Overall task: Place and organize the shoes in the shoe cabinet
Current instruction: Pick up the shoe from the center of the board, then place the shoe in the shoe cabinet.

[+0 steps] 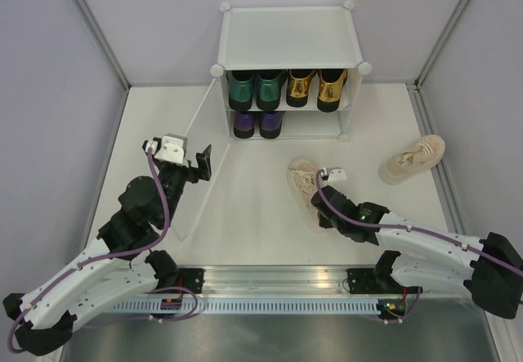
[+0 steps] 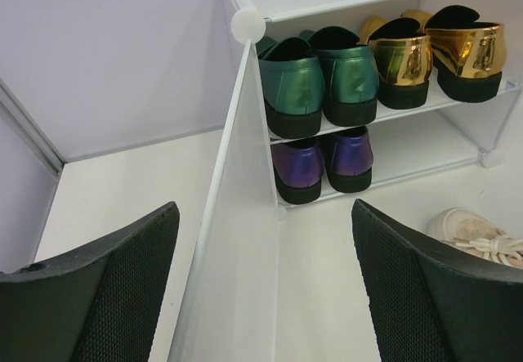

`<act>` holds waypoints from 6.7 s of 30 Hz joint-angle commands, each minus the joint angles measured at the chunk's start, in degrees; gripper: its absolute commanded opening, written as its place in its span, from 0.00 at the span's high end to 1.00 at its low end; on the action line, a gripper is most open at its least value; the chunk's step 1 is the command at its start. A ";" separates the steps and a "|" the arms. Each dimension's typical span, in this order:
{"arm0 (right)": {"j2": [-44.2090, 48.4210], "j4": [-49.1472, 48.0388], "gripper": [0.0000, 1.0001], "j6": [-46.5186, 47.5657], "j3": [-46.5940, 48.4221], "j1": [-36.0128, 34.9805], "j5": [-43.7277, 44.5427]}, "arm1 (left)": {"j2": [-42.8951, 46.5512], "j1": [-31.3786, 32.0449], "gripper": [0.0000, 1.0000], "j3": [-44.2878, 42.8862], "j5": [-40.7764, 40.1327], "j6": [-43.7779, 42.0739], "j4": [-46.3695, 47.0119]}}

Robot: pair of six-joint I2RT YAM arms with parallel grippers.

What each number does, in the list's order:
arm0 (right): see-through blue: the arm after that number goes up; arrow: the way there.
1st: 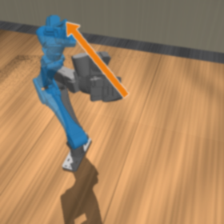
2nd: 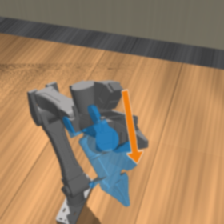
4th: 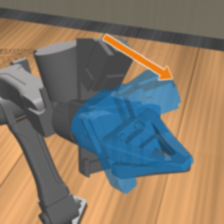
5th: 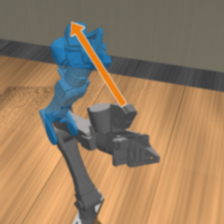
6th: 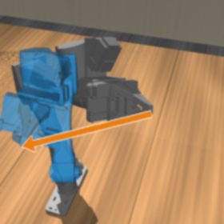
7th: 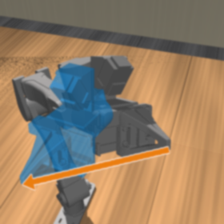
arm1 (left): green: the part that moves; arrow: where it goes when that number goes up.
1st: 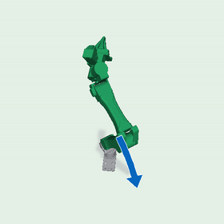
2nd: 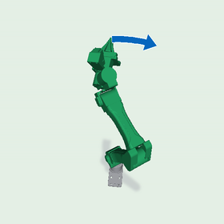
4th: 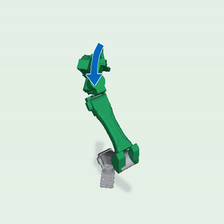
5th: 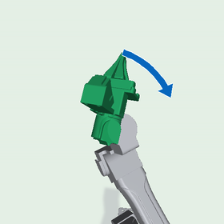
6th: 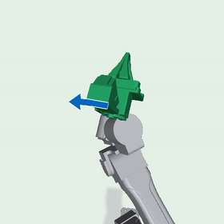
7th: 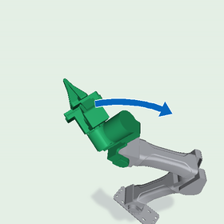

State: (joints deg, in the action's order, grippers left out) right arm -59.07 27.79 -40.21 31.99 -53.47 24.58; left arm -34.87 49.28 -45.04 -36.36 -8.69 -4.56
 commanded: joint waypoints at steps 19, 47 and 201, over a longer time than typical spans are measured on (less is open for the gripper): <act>11.78 -21.71 0.99 5.99 -3.25 -1.90 14.27 | 0.16 0.21 0.11 -0.14 -0.38 -1.51 1.66; 7.30 -19.01 0.99 9.81 1.15 -1.37 4.61 | 0.42 0.29 0.11 -0.32 -0.38 -1.86 1.83; -40.68 -45.01 0.04 19.55 21.09 19.37 0.56 | 1.21 0.29 0.11 0.04 1.20 -1.60 2.10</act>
State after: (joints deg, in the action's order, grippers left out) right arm -98.19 -14.83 -21.17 49.74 -34.22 22.68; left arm -33.95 49.28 -45.04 -35.86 -9.15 -4.19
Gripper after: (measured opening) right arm 0.972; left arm 0.888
